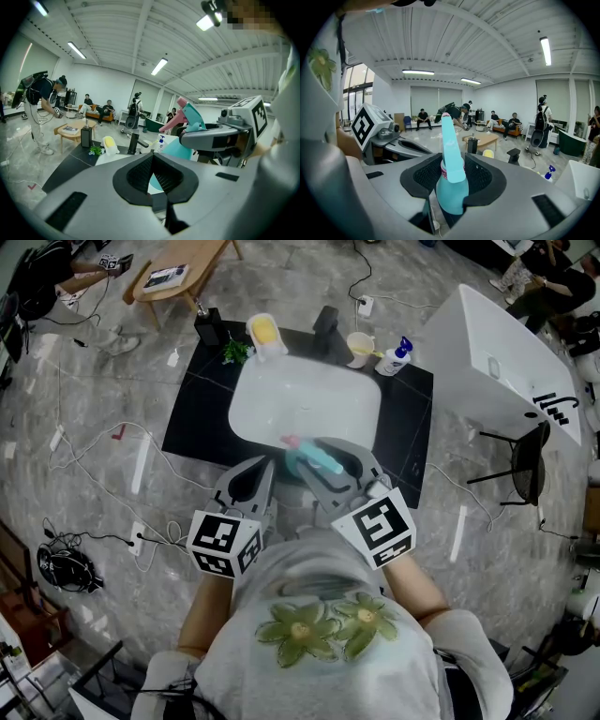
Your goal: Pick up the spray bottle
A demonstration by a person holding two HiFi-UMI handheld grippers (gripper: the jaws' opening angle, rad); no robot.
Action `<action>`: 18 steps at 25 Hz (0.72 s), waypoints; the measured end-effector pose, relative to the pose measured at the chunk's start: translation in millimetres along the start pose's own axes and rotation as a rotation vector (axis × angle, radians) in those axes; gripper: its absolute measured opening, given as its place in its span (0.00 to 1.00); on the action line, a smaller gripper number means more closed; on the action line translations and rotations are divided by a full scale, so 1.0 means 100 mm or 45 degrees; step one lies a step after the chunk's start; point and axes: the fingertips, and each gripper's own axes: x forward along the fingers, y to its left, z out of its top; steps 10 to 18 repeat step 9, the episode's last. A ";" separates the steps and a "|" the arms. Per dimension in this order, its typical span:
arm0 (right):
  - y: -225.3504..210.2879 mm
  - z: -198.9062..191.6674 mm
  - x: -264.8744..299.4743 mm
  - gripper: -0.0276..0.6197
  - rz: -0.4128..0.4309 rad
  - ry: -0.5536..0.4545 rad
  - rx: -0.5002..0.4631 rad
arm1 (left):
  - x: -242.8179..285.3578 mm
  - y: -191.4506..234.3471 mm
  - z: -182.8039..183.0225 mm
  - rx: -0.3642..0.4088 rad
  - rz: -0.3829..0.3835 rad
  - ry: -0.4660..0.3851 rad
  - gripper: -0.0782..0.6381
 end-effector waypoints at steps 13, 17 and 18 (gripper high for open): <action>0.00 -0.01 0.04 0.28 -0.009 0.009 -0.004 | 0.00 0.04 0.01 0.000 -0.008 -0.002 0.12; 0.00 -0.01 0.04 0.28 -0.009 0.009 -0.004 | 0.00 0.04 0.01 0.000 -0.008 -0.002 0.12; 0.00 -0.01 0.04 0.28 -0.009 0.009 -0.004 | 0.00 0.04 0.01 0.000 -0.008 -0.002 0.12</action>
